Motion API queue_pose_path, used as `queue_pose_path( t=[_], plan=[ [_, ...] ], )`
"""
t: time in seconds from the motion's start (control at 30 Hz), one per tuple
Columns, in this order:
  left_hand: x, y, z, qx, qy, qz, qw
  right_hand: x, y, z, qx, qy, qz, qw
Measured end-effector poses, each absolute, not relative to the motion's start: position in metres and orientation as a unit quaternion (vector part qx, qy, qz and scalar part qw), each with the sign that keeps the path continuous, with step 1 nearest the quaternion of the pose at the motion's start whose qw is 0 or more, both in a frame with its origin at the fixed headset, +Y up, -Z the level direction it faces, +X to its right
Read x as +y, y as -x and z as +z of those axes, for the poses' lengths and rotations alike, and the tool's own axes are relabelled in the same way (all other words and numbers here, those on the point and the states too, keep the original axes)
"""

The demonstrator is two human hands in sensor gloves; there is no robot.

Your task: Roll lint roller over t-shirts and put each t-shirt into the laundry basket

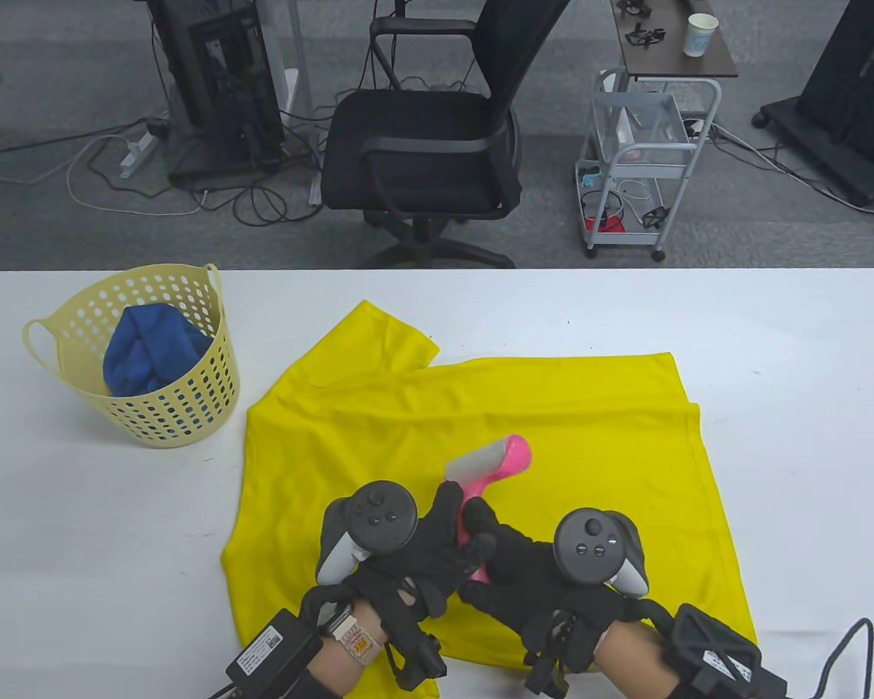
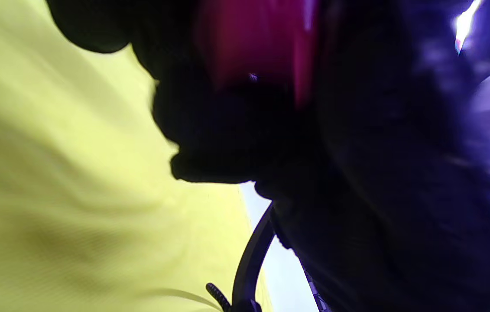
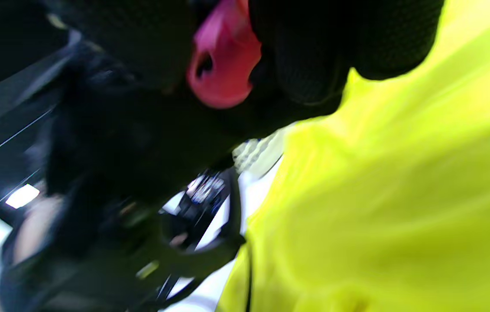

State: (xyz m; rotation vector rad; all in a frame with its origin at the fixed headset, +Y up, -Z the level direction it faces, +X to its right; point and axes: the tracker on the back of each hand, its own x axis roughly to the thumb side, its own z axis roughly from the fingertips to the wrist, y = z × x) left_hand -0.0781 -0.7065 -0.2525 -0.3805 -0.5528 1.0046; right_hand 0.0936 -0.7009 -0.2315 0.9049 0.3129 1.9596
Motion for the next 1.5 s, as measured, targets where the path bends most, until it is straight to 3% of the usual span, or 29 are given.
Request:
queue_pose_path(
  t=[0.1,0.27,0.4,0.5,0.63,0.7,0.77,0.83,0.9,1.07,1.33,1.5],
  plan=[
    [-0.714,0.088,-0.255,-0.265,0.163,0.509,0.803,-0.705,-0.096,-0.238,0.145,-0.380,0.782,0.472],
    [-0.712,0.111,-0.260,-0.253,0.140,0.444,0.848,-0.712,-0.113,-0.258,0.211,-0.355,0.755,0.510],
    [-0.700,0.144,-0.270,-0.195,0.049,0.325,0.924,-0.723,-0.149,-0.283,0.178,-0.259,0.859,0.404],
    [-0.687,0.168,-0.275,-0.166,-0.028,0.161,0.973,-0.736,-0.182,-0.309,0.076,-0.155,0.944,0.283],
    [-0.679,0.185,-0.277,-0.126,-0.055,0.112,0.984,-0.758,-0.213,-0.332,0.136,-0.078,0.983,0.100],
    [-0.676,0.191,-0.278,-0.112,-0.057,0.125,0.984,-0.775,-0.226,-0.337,0.219,-0.032,0.973,0.068],
    [-0.674,0.197,-0.278,-0.095,-0.063,0.127,0.985,-0.795,-0.236,-0.336,0.317,-0.001,0.942,0.110],
    [-0.673,0.204,-0.278,-0.079,-0.066,0.120,0.987,-0.801,-0.239,-0.331,0.322,0.012,0.933,0.160],
    [-0.674,0.210,-0.276,-0.062,-0.066,0.115,0.989,-0.800,-0.240,-0.327,0.314,0.014,0.941,0.122],
    [-0.682,0.223,-0.277,-0.044,-0.048,0.118,0.991,-0.798,-0.242,-0.319,0.385,0.023,0.918,0.094],
    [-0.706,0.208,-0.260,-0.072,0.072,-0.016,0.995,-0.800,-0.241,-0.319,0.377,0.021,0.919,0.112],
    [-0.721,0.206,-0.271,-0.041,0.097,0.004,0.994,-0.802,-0.240,-0.318,0.360,0.018,0.924,0.127]
  ],
)
